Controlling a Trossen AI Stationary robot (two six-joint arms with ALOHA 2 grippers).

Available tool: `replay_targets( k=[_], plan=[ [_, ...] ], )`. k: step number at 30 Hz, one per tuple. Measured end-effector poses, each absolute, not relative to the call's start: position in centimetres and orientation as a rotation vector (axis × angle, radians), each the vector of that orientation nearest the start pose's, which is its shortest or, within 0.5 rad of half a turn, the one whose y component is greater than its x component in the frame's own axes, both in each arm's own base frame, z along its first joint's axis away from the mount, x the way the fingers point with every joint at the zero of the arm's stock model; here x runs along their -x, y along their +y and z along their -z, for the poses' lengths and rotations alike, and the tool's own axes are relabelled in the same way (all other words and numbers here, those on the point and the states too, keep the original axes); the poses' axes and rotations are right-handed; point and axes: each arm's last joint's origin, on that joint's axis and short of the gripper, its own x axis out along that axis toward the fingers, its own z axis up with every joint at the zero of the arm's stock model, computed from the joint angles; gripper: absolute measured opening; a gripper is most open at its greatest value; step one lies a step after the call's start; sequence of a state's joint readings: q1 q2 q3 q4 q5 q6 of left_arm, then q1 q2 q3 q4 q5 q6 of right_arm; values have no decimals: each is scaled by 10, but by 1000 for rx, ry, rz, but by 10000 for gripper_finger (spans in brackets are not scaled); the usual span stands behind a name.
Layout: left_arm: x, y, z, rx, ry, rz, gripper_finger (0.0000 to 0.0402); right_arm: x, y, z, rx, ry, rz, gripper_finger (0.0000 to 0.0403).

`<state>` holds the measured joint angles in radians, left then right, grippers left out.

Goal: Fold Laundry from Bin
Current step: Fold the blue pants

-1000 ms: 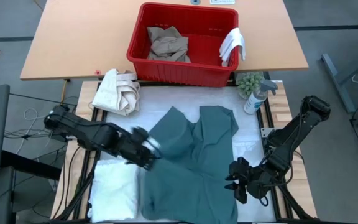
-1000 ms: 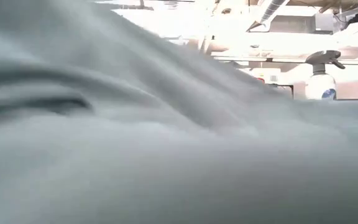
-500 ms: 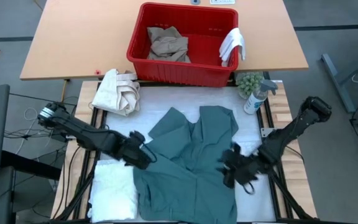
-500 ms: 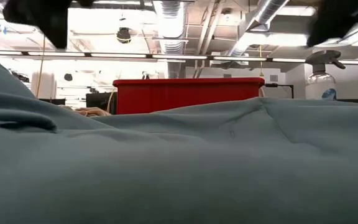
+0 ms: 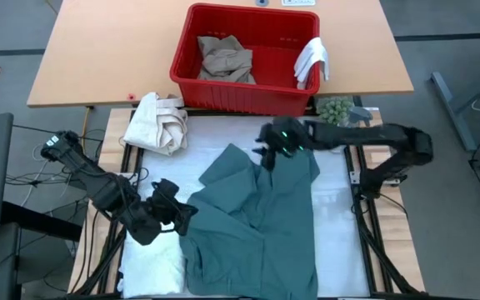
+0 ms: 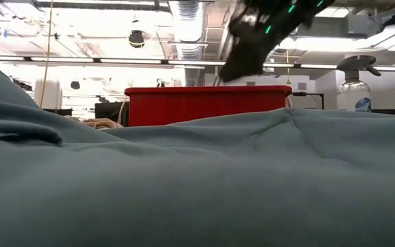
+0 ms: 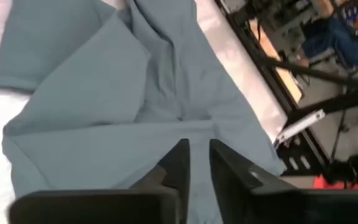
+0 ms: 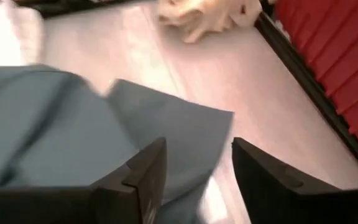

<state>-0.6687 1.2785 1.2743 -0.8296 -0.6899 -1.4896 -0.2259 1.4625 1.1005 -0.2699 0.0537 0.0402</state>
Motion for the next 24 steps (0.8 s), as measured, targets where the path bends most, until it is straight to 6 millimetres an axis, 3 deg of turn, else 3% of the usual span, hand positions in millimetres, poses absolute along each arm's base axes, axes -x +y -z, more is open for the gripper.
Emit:
replay_targets(
  k=[5, 12, 20, 24],
  plan=[
    [-211, -143, -346, 952, 440, -494, 108, -349, -114, -234, -129, 752, 257, 265],
    [-213, -138, -345, 957, 429, -526, 174, -409, -138, -196, -77, 908, 209, 315],
    [-216, -132, -344, 948, 433, -557, 193, -454, -156, -168, 40, 1125, 264, 320],
    [-216, -132, -344, 943, 433, -556, 193, -466, -158, -163, 154, 1272, 352, 285]
  ],
)
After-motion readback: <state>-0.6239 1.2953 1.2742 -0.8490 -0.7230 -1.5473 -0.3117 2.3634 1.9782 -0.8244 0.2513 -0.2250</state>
